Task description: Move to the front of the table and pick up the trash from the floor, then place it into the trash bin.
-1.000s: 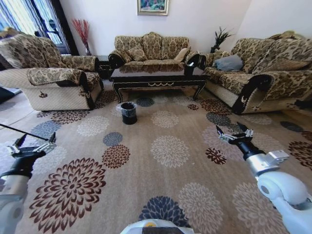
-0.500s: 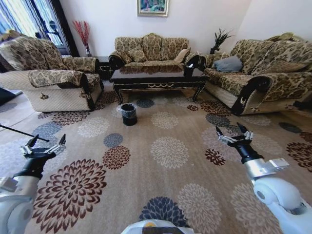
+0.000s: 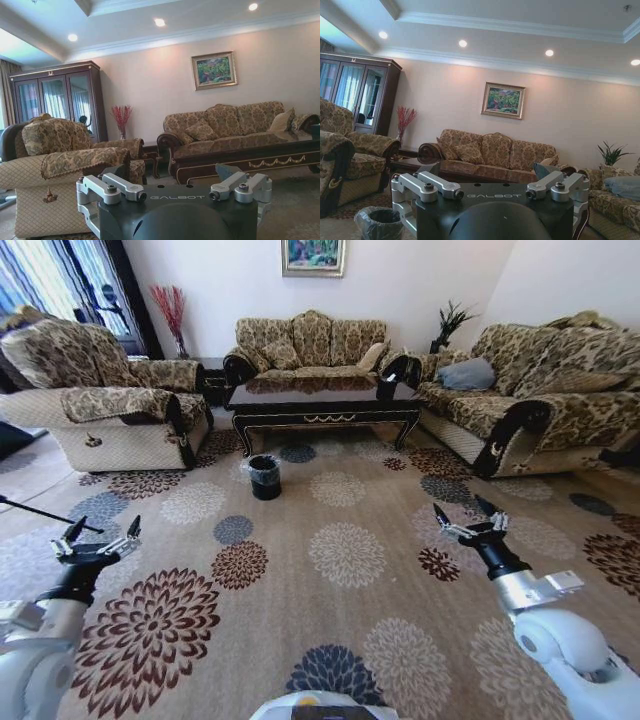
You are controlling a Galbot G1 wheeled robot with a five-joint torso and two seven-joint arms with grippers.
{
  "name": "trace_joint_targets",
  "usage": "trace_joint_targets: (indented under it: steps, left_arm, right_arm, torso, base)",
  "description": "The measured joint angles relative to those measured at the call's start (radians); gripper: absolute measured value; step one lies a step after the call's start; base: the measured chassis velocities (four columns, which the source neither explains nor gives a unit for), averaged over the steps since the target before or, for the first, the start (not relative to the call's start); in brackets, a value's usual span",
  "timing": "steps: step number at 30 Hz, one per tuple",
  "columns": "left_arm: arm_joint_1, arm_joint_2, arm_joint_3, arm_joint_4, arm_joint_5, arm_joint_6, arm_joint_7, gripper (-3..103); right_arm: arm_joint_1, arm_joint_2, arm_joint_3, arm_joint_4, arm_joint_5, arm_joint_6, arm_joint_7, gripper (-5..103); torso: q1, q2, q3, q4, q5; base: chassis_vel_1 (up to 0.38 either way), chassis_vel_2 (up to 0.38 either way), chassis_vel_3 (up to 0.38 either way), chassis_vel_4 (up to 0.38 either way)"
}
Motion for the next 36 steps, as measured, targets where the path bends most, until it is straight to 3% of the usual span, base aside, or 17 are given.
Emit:
trace_joint_targets:
  steps: [36]
  left_arm:
    - [0.009, -0.015, 0.011, -0.012, 0.016, -0.013, 0.001, 100]
  right_arm:
    - [-0.014, 0.029, 0.005, 0.006, -0.004, 0.049, -0.06, 100]
  torso:
    - [0.052, 0.135, 0.083, -0.0001, -0.0001]
  base:
    - [0.0, -0.001, 0.001, 0.001]
